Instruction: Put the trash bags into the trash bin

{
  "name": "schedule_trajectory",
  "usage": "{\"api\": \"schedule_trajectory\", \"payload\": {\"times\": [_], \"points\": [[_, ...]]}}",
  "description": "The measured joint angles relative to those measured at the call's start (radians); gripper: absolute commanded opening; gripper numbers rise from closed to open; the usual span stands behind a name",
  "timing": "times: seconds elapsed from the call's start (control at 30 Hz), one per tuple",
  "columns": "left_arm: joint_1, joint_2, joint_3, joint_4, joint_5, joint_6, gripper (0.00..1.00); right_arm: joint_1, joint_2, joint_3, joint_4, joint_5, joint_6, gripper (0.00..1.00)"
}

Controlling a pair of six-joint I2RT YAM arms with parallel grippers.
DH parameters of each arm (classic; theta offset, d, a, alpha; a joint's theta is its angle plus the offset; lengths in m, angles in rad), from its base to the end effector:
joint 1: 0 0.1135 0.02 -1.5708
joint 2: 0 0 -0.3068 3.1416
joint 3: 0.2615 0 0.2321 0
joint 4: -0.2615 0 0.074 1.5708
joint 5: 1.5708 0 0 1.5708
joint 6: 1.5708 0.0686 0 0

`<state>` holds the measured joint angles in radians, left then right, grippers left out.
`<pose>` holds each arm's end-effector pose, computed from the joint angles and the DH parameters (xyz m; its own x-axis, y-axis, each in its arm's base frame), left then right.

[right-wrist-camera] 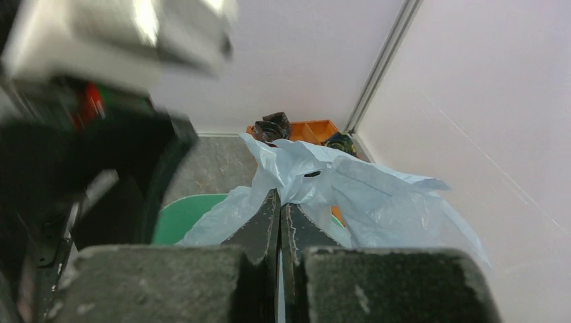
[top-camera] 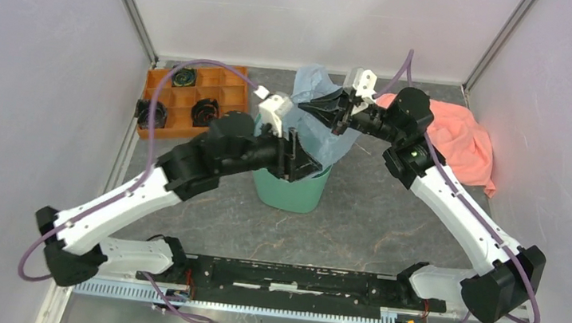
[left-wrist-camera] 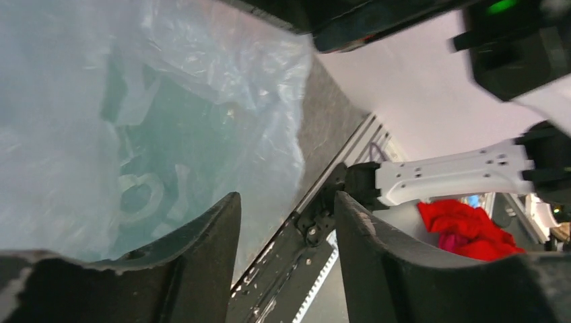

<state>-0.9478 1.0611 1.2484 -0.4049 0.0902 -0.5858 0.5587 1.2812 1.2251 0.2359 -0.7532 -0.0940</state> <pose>0.1224 -0.1810 0.4513 -0.5805 -0.1357 -0.8029 0.6471 0.5216 -0.5560 0.2140 0.1891 0.4770 0.2408 0.0698 -0.9681 -0.9389 0.2696 -0.2141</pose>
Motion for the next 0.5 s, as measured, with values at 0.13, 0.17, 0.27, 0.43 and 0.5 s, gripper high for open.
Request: {"api": "schedule_trajectory", "payload": {"times": [0.13,0.17,0.27,0.43,0.5], "points": [[-0.006,0.124,-0.016,0.027,0.021,0.004,0.34,0.0,0.005,0.0,0.024,-0.005,0.044,0.01],[-0.008,0.148,-0.018,0.031,0.009,0.009,0.31,0.0,0.005,0.0,0.042,-0.001,0.07,0.01],[-0.01,0.191,-0.026,0.035,-0.1,0.01,0.25,0.0,0.005,-0.001,0.069,0.014,0.112,0.01],[0.006,0.21,-0.06,0.043,-0.271,0.009,0.29,-0.003,0.008,-0.006,0.096,0.042,0.184,0.01],[0.011,0.222,-0.063,0.051,-0.282,0.009,0.36,-0.005,0.012,-0.01,0.093,0.056,0.199,0.01]]}}
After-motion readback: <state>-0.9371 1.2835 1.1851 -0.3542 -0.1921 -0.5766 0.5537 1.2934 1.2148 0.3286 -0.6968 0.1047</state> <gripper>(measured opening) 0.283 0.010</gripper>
